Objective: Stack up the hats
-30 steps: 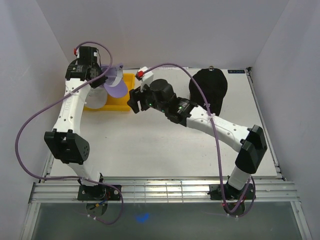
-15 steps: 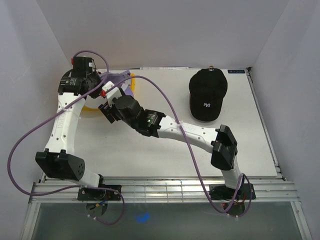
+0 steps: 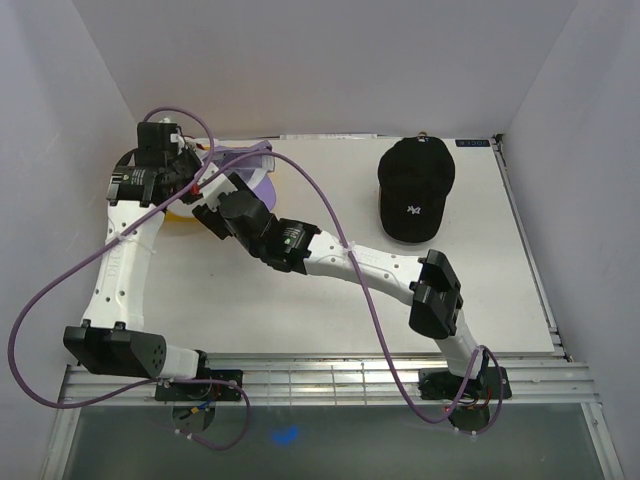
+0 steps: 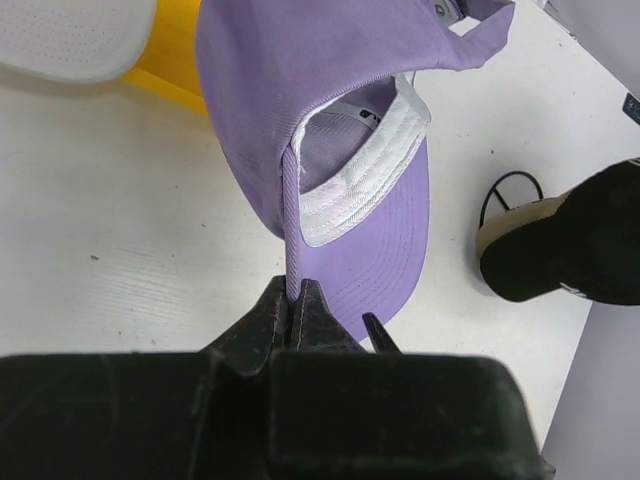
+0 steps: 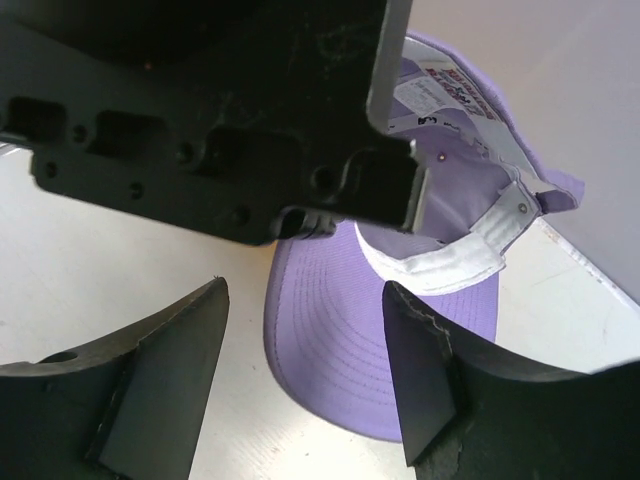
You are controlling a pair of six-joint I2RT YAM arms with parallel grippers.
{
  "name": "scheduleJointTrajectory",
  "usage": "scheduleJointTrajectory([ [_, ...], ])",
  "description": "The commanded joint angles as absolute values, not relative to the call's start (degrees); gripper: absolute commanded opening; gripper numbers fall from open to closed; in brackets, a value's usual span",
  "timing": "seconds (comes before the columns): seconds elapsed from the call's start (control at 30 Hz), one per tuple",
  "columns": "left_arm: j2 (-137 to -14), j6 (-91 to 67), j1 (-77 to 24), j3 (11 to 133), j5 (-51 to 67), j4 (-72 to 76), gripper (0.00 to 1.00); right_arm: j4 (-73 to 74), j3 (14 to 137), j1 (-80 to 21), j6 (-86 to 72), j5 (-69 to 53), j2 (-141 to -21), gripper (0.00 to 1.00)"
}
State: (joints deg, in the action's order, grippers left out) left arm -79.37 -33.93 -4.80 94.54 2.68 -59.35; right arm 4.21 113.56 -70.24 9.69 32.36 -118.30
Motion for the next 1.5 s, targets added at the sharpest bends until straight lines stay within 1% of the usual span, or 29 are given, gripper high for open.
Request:
scheduleJointTrajectory([
  [0.0, -76.2, -34.5, -5.0, 94.0, 5.4, -58.1, 0.0, 3.4, 114.7, -70.4, 12.1, 34.9, -118.5, 0.68],
  [0.2, -75.0, -34.3, -5.1, 94.0, 5.5, -58.4, 0.0, 4.2, 114.1, -70.4, 13.3, 36.2, -118.6, 0.65],
  [0.3, -74.6, -34.3, -5.1, 93.7, 5.6, -58.4, 0.0, 4.2, 112.9, -70.5, 13.4, 36.6, -118.2, 0.61],
  [0.43, -74.1, -34.2, -5.1, 93.2, 5.5, -58.4, 0.0, 4.0, 112.1, -70.4, 13.4, 37.2, -117.5, 0.51],
  [0.47, -73.9, -34.2, -5.0, 93.1, 5.5, -58.4, 0.0, 4.2, 112.2, -70.5, 13.4, 37.3, -117.4, 0.45],
  [0.53, -73.5, -34.3, -5.0, 92.9, 5.8, -58.2, 0.0, 4.8, 112.7, -70.4, 13.4, 37.1, -117.5, 0.37],
  [0.57, -73.3, -34.3, -5.0, 92.9, 6.1, -58.0, 0.0, 5.7, 113.0, -70.5, 13.4, 37.1, -117.7, 0.25],
  [0.63, -73.0, -34.5, -5.1, 92.9, 6.5, -57.7, 0.0, 6.4, 113.6, -70.4, 13.2, 37.2, -117.2, 0.12],
  [0.67, -73.0, -34.6, -5.1, 93.0, 6.8, -57.6, 0.0, 6.6, 113.6, -70.4, 12.8, 37.2, -117.0, 0.08],
  [0.87, -72.6, -35.8, -5.0, 93.7, 9.7, -55.4, 0.0, 7.2, 110.7, -70.2, 11.5, 36.0, -112.3, 0.08],
  [0.9, -72.5, -35.9, -5.0, 93.9, 9.9, -54.8, 0.02, 7.7, 110.4, -70.2, 10.8, 35.1, -111.7, 0.08],
  [0.93, -72.4, -36.2, -5.0, 94.0, 10.3, -54.5, 0.09, 8.1, 110.0, -70.1, 10.5, 34.7, -110.7, 0.08],
  [1.0, -72.3, -36.6, -5.1, 94.3, 11.2, -53.5, 0.17, 8.3, 109.3, -70.0, 9.6, 34.2, -109.5, 0.08],
  [1.1, -72.2, -37.0, -5.1, 95.0, 12.4, -52.6, 0.31, 8.5, 107.7, -69.6, 8.9, 32.8, -107.5, 0.08],
  [1.13, -72.2, -37.2, -5.0, 95.2, 12.7, -52.4, 0.37, 8.5, 106.8, -69.4, 8.6, 32.3, -106.4, 0.08],
  [1.17, -71.9, -37.4, -5.0, 95.4, 12.9, -51.9, 0.49, 8.6, 106.3, -69.3, 8.3, 31.7, -105.8, 0.08],
  [1.27, -71.3, -38.1, -5.1, 96.5, 13.6, -49.8, 0.64, 8.8, 104.5, -68.9, 7.1, 30.2, -103.8, 0.08],
  [1.37, -72.0, -38.3, -5.0, 98.8, 14.0, -49.7, 0.69, 9.3, 103.3, -68.5, 5.9, 29.2, -102.1, 0.08],
  [1.47, -73.1, -38.8, -5.0, 102.0, 14.2, -49.7, 0.7, 10.5, 102.7, -67.6, 3.8, 28.0, -100.6, 0.08],
])
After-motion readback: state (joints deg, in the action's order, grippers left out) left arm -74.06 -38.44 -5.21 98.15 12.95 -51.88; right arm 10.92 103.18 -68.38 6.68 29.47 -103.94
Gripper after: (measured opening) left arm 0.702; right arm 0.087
